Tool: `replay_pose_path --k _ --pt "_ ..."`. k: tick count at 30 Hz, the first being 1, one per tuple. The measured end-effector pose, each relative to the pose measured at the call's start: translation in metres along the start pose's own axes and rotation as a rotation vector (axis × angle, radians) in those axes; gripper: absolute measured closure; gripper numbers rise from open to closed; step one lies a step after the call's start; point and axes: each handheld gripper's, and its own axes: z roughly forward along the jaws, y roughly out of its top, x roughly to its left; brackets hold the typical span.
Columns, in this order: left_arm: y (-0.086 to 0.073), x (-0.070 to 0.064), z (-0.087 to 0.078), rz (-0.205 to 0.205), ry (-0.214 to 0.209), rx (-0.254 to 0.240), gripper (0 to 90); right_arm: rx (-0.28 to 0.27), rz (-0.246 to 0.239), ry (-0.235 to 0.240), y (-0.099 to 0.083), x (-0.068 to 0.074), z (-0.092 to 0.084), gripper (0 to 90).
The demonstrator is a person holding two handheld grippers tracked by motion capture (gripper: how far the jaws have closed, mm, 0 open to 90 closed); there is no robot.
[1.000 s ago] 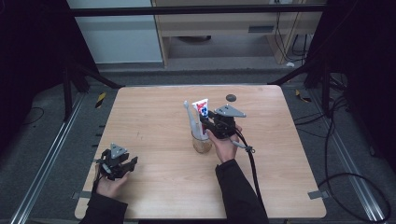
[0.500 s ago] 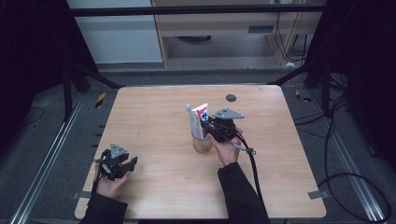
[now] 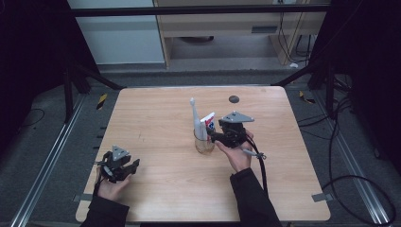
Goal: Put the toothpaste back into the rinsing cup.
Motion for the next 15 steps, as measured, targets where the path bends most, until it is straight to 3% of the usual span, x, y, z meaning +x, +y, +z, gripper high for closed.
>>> replay_pose_path --k 3,6,11,15 --pt "0.0 0.001 0.0 -0.004 -0.002 0.004 58.4 -0.01 0.032 0.025 0.0 -0.006 -0.012 29.3" --pt "-0.001 0.001 0.001 -0.005 -0.004 0.007 58.0 0.014 0.048 0.036 -0.003 -0.012 -0.022 21.9" --pt "-0.001 0.001 0.001 -0.006 -0.006 0.016 56.8 0.077 0.001 0.016 -0.017 -0.02 -0.036 17.3" --pt "-0.002 0.002 0.004 -0.009 -0.01 0.03 55.2 0.117 -0.001 0.003 -0.036 -0.031 -0.05 15.9"
